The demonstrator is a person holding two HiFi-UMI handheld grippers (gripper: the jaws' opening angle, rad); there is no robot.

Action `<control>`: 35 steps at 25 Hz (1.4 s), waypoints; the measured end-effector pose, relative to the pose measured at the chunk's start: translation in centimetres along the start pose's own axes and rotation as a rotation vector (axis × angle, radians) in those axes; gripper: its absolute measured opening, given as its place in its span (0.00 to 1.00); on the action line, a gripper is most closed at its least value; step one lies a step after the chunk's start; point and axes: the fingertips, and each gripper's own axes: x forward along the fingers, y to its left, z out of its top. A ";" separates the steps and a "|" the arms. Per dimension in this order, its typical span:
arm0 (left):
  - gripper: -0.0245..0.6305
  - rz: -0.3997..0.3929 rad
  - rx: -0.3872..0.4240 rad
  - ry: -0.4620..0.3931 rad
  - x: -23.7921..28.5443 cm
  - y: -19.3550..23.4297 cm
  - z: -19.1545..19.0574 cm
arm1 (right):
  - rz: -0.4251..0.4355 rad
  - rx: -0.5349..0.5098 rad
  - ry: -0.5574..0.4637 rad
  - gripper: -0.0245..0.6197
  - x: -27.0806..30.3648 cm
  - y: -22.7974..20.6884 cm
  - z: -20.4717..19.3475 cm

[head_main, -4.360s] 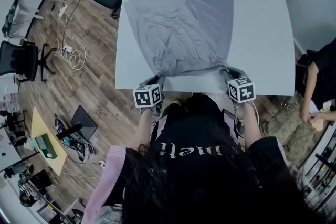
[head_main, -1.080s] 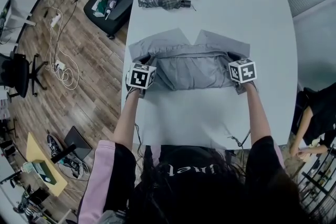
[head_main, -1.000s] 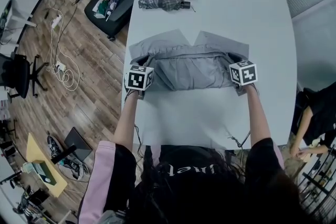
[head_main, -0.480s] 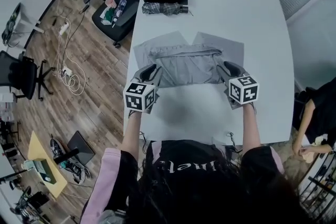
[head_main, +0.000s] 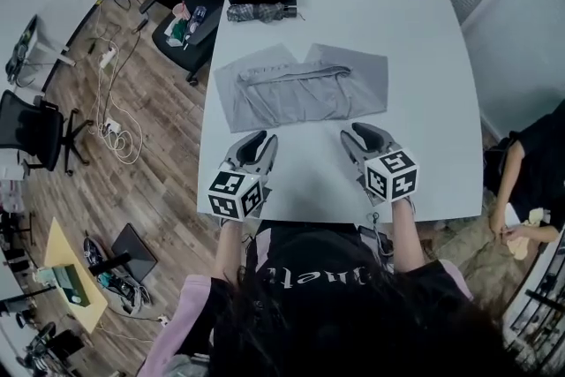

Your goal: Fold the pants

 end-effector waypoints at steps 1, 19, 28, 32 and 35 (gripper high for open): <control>0.18 0.006 -0.005 -0.009 -0.6 -0.7 -0.2 | 0.013 -0.006 -0.002 0.25 -0.7 0.7 -0.4; 0.18 0.061 -0.045 -0.072 -7.6 -6.0 -4.0 | 0.072 -0.039 -0.027 0.17 -6.5 7.4 -5.0; 0.18 -0.007 0.011 -0.096 -13.5 -6.7 -4.6 | 0.055 -0.025 -0.069 0.12 -8.7 14.3 -5.9; 0.18 -0.034 0.040 -0.081 -17.8 -6.3 -6.5 | 0.019 -0.002 -0.096 0.12 -9.4 18.9 -7.2; 0.18 -0.057 0.069 -0.067 -20.8 -6.2 -8.2 | -0.002 0.011 -0.108 0.11 -10.1 22.3 -8.6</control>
